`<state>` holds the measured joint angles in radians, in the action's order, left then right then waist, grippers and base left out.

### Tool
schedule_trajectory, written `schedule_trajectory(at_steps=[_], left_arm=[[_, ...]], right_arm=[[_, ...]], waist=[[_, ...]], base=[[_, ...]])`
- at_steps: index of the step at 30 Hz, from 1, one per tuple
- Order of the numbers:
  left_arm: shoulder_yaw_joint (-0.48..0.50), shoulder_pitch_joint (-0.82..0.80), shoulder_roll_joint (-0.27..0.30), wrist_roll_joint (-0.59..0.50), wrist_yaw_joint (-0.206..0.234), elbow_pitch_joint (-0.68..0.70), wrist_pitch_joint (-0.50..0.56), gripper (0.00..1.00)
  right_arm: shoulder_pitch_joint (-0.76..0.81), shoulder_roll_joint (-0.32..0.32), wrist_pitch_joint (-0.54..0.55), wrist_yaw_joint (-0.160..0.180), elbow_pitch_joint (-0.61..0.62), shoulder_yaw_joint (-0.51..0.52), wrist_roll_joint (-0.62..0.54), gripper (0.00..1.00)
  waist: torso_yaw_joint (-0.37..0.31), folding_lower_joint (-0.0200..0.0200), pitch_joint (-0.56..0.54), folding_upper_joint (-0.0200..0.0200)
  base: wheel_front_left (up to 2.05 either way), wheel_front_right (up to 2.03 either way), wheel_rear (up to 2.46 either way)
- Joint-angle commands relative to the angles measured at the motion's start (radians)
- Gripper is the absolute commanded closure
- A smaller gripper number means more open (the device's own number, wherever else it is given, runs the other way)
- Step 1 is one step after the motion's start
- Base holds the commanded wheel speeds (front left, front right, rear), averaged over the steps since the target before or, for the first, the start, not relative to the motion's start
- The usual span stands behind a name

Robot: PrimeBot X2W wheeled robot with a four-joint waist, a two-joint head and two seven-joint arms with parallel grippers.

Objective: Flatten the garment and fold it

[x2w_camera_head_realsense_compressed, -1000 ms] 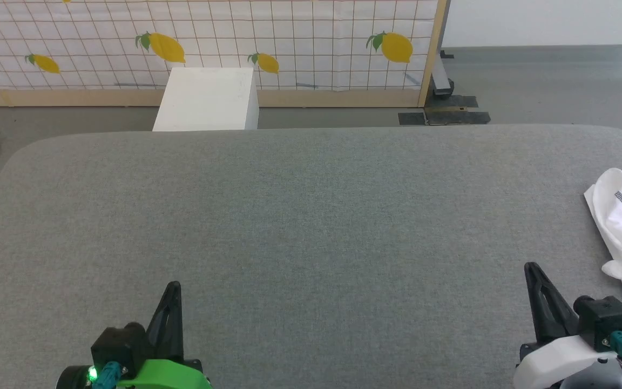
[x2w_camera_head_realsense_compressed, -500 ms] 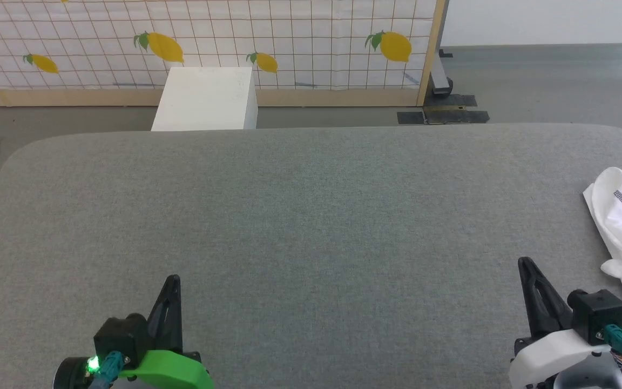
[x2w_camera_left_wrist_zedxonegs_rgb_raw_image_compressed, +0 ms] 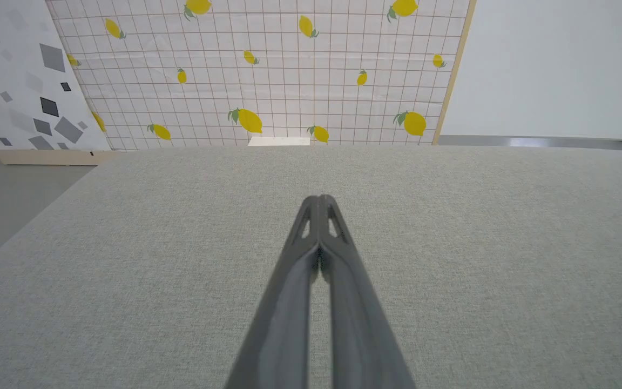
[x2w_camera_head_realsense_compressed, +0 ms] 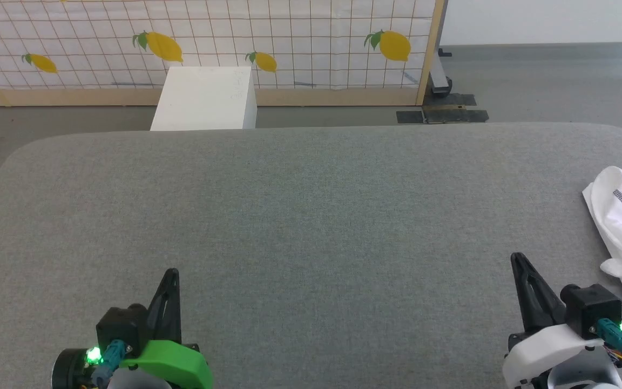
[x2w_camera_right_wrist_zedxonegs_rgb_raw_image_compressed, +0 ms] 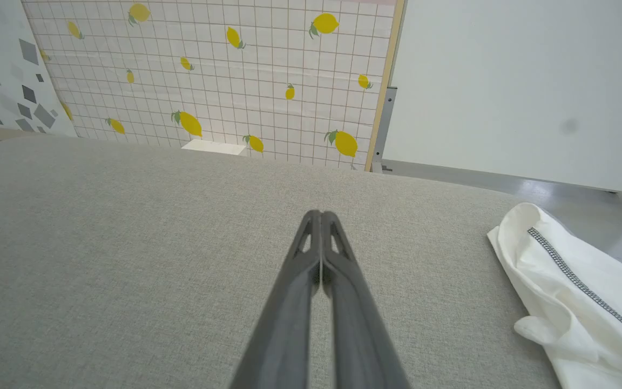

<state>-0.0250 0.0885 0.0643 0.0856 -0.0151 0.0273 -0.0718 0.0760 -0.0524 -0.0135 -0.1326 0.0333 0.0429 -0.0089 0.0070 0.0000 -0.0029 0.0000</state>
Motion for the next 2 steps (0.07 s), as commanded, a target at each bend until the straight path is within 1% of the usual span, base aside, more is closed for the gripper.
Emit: schedule_trajectory(at_steps=[1, 2], left_arm=[[0.003, -0.022, -0.005, -0.013, 0.01, -0.004, 0.004, 1.0], [0.004, -0.024, -0.005, -0.015, 0.01, -0.005, 0.006, 1.0]], right_arm=[[-0.025, 0.002, 0.002, 0.001, -0.004, -0.004, 0.005, 1.0], [-0.026, 0.002, 0.003, 0.001, -0.005, -0.005, 0.005, 1.0]], waist=[[0.0, 0.0, 0.0, 0.0], [0.0, 0.0, 0.0, 0.0]], base=[[0.0, 0.0, 0.0], [0.0, 0.0, 0.0]])
